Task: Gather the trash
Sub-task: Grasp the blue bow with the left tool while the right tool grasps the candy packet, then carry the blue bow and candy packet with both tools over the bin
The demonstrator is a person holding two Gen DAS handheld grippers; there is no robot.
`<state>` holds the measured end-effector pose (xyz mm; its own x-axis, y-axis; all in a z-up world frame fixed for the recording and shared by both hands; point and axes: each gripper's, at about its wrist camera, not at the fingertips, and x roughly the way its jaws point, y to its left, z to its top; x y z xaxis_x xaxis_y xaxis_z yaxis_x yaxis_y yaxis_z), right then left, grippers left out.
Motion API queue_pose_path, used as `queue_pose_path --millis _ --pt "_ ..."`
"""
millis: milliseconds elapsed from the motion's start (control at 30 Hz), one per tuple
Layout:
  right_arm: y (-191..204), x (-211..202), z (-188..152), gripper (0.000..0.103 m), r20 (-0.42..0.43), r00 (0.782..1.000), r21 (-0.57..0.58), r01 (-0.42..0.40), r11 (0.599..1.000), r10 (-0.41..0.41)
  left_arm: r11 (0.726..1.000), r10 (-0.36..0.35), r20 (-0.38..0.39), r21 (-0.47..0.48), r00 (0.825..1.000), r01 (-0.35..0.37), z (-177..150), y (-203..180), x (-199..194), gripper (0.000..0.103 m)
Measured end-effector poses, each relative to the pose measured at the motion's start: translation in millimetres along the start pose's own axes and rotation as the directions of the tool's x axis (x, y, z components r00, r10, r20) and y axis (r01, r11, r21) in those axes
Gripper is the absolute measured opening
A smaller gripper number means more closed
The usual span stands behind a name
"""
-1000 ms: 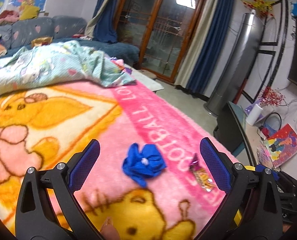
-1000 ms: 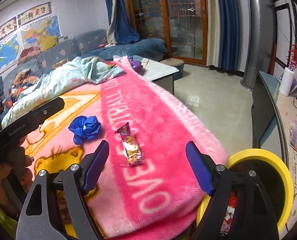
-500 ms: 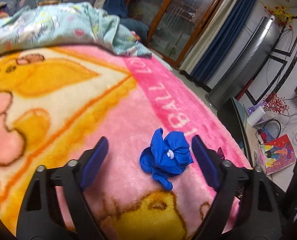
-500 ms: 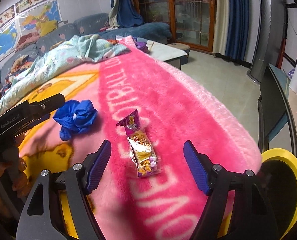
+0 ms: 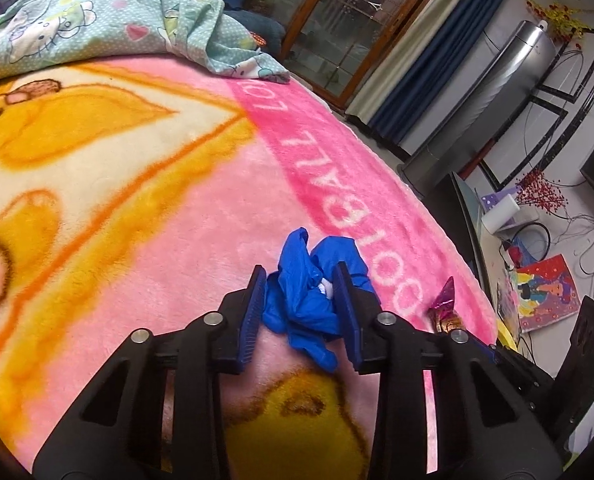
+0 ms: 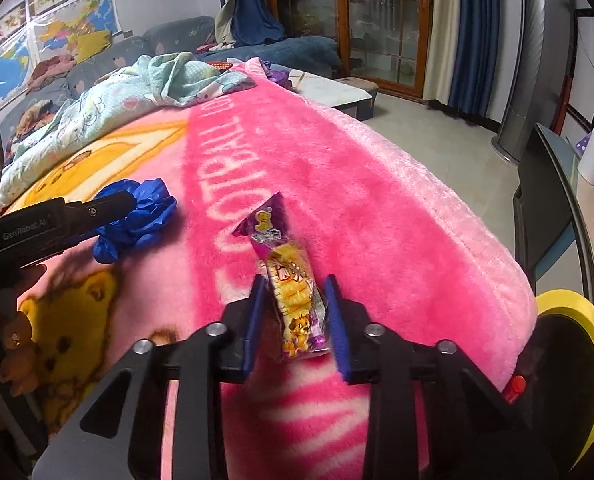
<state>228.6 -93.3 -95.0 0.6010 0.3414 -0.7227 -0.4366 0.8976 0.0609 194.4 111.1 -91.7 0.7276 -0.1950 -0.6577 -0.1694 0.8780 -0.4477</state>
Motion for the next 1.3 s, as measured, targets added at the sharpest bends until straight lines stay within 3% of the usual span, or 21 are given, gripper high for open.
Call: queue_pose_path --millis 300,600,1300 --pt "1 -12 -6 0.018 -0.002 1.0 0.004 -0.029 1.0 0.029 0.999 -0.006 0.018 0.039 1.0 0.005 -4 -9 -7 0.007" --pt "-5 -30 -6 0.012 0.019 0.999 0.007 -0.038 0.999 0.037 0.994 -0.025 0.042 0.103 0.999 0.02 -13 -30 -24 0.004" --pt "-55 -85 -9 0.011 0.079 0.997 0.066 0.019 0.998 -0.024 0.962 -0.127 0.047 0.251 0.991 0.111 -33 -94 -50 0.004"
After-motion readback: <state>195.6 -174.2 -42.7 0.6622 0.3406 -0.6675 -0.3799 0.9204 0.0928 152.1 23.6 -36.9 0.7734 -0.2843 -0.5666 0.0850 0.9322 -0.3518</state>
